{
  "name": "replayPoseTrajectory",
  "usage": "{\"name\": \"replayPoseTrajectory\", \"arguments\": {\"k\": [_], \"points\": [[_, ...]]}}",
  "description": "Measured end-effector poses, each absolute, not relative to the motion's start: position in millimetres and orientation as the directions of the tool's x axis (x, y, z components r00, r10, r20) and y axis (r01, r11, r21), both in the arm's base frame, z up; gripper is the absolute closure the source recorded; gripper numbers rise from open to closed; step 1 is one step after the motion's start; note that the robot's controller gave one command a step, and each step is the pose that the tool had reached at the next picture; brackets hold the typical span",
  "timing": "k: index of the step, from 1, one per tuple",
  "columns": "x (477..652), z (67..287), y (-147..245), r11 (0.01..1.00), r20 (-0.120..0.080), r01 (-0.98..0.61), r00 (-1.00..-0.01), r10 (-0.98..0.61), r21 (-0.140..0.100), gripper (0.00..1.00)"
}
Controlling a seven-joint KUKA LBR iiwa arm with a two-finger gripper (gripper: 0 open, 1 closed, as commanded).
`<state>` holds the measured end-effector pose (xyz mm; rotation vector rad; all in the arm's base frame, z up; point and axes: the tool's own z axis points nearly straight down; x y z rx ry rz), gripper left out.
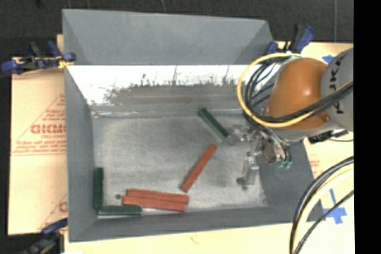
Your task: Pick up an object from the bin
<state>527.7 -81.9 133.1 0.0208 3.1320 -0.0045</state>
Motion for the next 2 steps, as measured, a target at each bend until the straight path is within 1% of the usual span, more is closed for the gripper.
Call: {"name": "replayPoseTrajectory", "arguments": {"k": [1, 2], "points": [[509.5, 77, -68, 0.996, -0.005, 0.092, -0.996, 0.092, 0.0, 0.0], [536.5, 70, -11, 1.0, -0.003, -0.028, -1.0, -0.028, -0.002, 0.0]]}}
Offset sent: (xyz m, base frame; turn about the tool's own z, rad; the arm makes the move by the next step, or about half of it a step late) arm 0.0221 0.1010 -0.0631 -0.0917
